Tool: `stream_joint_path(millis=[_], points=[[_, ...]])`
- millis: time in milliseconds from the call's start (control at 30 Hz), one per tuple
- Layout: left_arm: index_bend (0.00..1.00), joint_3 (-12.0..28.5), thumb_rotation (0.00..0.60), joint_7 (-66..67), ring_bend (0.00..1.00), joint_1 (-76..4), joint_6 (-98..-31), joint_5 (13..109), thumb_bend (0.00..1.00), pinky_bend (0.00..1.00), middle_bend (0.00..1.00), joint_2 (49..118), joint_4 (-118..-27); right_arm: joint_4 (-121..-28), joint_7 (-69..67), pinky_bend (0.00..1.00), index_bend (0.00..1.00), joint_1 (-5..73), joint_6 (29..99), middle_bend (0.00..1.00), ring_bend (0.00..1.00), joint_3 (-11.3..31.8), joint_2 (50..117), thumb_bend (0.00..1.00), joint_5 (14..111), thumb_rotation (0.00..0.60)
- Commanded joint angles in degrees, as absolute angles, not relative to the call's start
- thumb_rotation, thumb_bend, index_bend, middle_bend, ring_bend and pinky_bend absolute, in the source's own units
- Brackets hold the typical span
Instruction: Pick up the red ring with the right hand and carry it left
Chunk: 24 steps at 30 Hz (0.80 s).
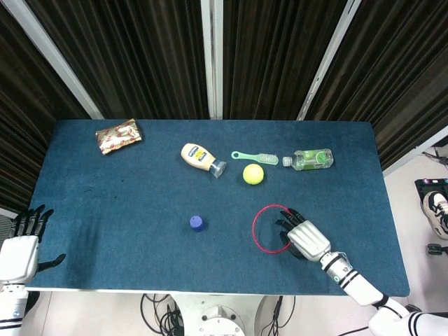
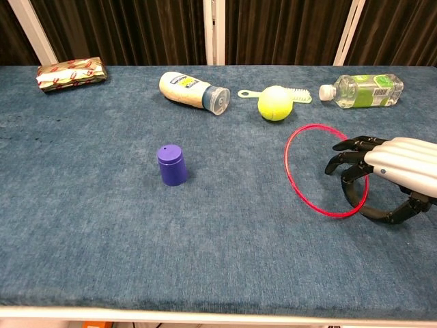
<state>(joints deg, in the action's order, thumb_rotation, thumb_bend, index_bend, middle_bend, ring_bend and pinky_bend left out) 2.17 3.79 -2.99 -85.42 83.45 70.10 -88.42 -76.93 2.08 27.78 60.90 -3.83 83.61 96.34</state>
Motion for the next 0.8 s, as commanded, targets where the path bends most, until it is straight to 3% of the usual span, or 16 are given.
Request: stream_joint_path(millis=[33,267,433,633,800], points=[[0.11,2.19,0.600,3.82,0.00,-3.02,-85.42,83.49,0.05,0.00,0.00,70.12,-88.42,-76.95,2.13,0.00,0.67,27.60,61.66,0.22,0.00,-3.77,83.62,0.36,96.29,0.600],[0.11,2.26,0.600,4.14,0.00,-3.16,-85.35,83.59,0.05,0.00,0.00,69.86,-88.76,-80.02,1.72,0.00,0.68,28.25,62.75,0.23,0.00,-3.33,81.60,0.37,96.65,0.600],[0.11,2.34,0.600,4.50,0.00,-3.34,-85.33,83.77,0.05,0.00,0.00,69.52,-89.20,-86.16,2.01,0.00,0.68,32.10,59.88,0.23,0.00,-0.92,78.18,0.37,96.54,0.600],[0.11,2.35,0.600,4.97,0.00,-3.34,-85.50,83.86,0.05,0.00,0.00,69.30,-89.82,-95.04,4.38,0.00,0.68,39.74,50.28,0.23,0.00,3.93,74.73,0.38,92.90,0.600],[0.11,2.29,0.600,5.19,0.00,-3.17,-85.77,83.87,0.05,0.00,0.00,69.19,-90.14,-97.77,7.61,0.00,0.68,46.42,41.20,0.23,0.00,8.52,76.07,0.38,85.82,0.600]])
